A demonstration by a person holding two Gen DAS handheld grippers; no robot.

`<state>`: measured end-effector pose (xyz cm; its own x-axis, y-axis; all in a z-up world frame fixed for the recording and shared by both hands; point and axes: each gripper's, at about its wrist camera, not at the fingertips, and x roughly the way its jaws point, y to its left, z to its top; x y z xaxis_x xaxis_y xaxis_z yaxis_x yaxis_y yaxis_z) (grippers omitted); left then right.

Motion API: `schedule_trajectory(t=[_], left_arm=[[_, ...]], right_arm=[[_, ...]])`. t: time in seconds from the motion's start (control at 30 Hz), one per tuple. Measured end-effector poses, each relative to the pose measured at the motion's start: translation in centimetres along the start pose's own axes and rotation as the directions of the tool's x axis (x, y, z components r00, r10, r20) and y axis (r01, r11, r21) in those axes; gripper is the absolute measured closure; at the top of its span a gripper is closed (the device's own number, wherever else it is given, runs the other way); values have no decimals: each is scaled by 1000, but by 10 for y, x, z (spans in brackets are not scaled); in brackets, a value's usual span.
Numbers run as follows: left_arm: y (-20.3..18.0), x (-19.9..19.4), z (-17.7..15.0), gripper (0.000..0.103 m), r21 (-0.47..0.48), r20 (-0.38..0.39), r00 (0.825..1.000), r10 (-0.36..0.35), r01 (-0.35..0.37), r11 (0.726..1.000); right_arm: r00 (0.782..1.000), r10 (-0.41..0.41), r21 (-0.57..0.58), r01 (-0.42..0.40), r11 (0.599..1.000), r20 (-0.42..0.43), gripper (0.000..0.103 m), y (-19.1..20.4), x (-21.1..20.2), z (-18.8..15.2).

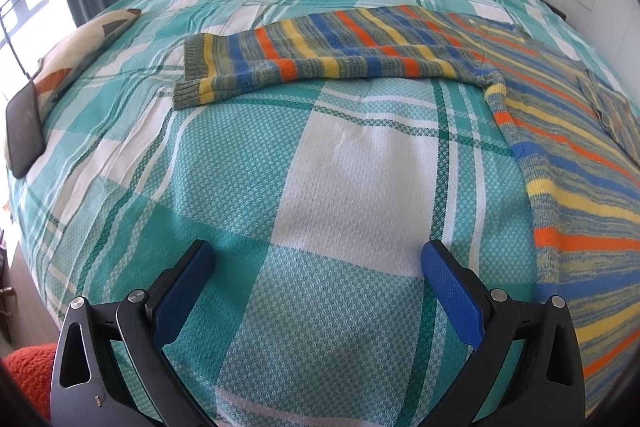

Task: Fold small clothes

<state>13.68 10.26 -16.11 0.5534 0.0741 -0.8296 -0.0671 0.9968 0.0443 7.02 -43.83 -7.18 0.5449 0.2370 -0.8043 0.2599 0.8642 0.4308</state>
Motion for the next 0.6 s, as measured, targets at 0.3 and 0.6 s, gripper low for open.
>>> schedule_trajectory(t=[0.3,0.6], left_arm=[[0,0,-1,0,1,4,1000,2,-2,1000],[0,0,0,0,6,3,1000,2,-2,1000]], right_arm=[[953,157,-83,-184,979,-259,80,1,45,3],[960,-241,-437,158,886,-142,98,48,47,-17]])
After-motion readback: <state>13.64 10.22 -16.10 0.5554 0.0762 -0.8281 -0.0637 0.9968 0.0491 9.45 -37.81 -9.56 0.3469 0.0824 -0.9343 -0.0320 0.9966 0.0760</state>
